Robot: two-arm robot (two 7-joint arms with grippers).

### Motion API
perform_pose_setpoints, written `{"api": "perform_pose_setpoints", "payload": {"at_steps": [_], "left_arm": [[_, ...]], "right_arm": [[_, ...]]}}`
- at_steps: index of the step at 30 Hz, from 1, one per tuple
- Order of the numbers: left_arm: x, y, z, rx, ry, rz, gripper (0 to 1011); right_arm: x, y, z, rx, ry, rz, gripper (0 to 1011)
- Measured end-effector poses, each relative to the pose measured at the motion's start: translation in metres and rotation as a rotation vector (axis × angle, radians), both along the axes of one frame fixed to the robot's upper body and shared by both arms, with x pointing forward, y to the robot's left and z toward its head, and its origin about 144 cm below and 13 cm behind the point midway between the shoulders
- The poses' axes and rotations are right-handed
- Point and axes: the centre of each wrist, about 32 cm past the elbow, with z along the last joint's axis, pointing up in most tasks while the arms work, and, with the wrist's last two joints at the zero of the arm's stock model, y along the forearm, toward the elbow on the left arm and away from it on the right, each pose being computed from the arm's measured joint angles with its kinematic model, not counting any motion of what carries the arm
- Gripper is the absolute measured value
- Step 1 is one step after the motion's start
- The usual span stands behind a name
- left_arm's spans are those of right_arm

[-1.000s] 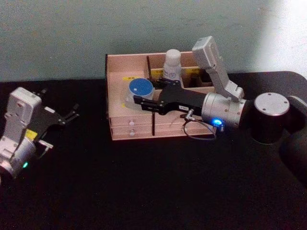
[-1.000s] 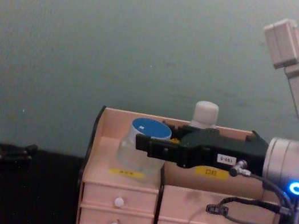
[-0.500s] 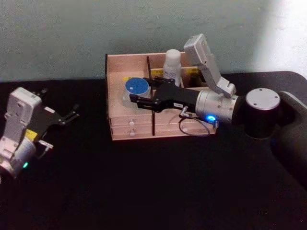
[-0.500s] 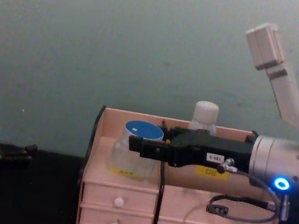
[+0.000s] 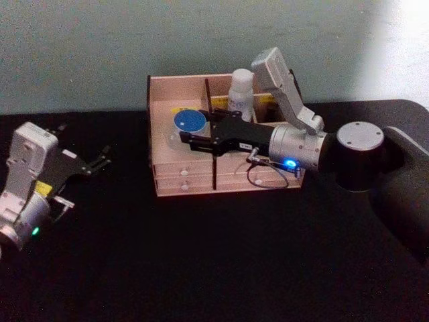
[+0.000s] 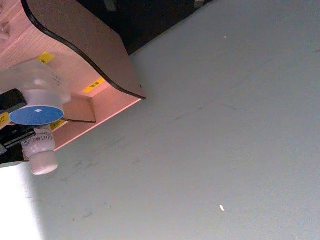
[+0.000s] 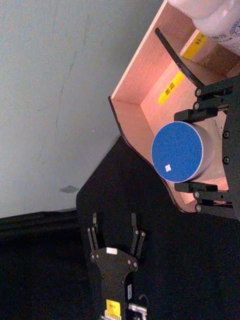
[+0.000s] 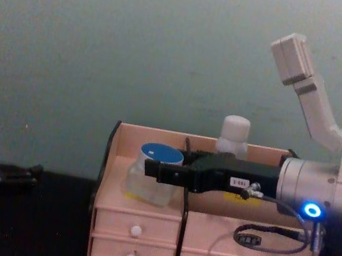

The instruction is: Pick up the facial cleanser and watermelon frost from the table and place them into the tiered storage box.

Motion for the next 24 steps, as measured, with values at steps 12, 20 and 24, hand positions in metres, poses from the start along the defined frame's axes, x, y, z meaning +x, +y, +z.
{"api": "perform_pose_setpoints", "payload": {"at_steps": [12, 20, 24], "left_arm": [[0.0, 0.0, 0.0, 0.0, 0.0, 0.0, 1001], [0.0, 0.0, 0.0, 0.0, 0.0, 0.0, 1001], [0.0, 0.0, 0.0, 0.0, 0.0, 0.0, 1001]], "right_arm": [[0.0029, 0.0014, -0.0013, 0.004, 0.014, -0.016, 719], [0.0035, 0.0026, -0.001, 0.007, 0.022, -0.029, 719], [0.0035, 0.0022, -0.001, 0.006, 0.022, -0.03, 719]]}}
